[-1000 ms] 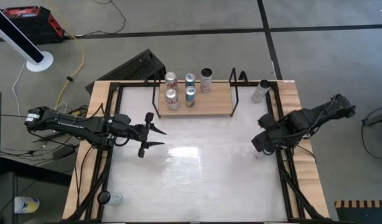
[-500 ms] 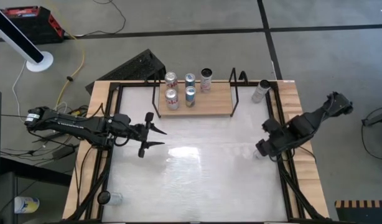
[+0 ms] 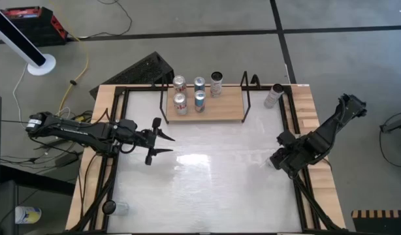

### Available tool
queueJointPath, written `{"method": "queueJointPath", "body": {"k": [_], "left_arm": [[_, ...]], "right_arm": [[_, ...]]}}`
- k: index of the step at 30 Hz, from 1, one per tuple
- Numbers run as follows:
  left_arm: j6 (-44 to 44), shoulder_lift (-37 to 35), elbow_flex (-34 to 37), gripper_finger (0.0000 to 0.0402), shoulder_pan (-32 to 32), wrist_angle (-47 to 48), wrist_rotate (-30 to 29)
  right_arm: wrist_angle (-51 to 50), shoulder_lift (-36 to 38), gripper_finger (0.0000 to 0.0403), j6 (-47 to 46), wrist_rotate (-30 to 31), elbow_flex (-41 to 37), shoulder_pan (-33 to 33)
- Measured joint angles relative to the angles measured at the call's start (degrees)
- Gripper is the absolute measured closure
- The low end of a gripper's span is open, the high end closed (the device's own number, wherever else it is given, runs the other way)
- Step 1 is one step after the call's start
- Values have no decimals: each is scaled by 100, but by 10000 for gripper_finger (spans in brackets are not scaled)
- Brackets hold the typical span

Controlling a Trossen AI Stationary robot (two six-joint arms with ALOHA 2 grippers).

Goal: Place canned beverage on shelf
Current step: Put the white pink soda can on the shelf aligned with the other white pink soda can

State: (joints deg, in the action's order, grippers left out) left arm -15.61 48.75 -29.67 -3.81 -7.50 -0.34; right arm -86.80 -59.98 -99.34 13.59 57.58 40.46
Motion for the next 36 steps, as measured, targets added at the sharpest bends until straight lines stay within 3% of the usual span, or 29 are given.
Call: {"method": "queueJointPath", "body": {"k": [16,24,31,36], "left_arm": [[224,0,-1,233,227,-32,-4],[135,0,-2,233,229,-21,-4],[-63,0,-2,233,229,-13,0],[-221,0,-2,233,229,8,0]], "right_arm": [[10,-410,48,-30,-109,-81,215],[-1,-412,132,116,-35,-25,115],[136,-425,132,1339,563,661,-453],[731,-642,132,2989,905,1167,-1249]]}}
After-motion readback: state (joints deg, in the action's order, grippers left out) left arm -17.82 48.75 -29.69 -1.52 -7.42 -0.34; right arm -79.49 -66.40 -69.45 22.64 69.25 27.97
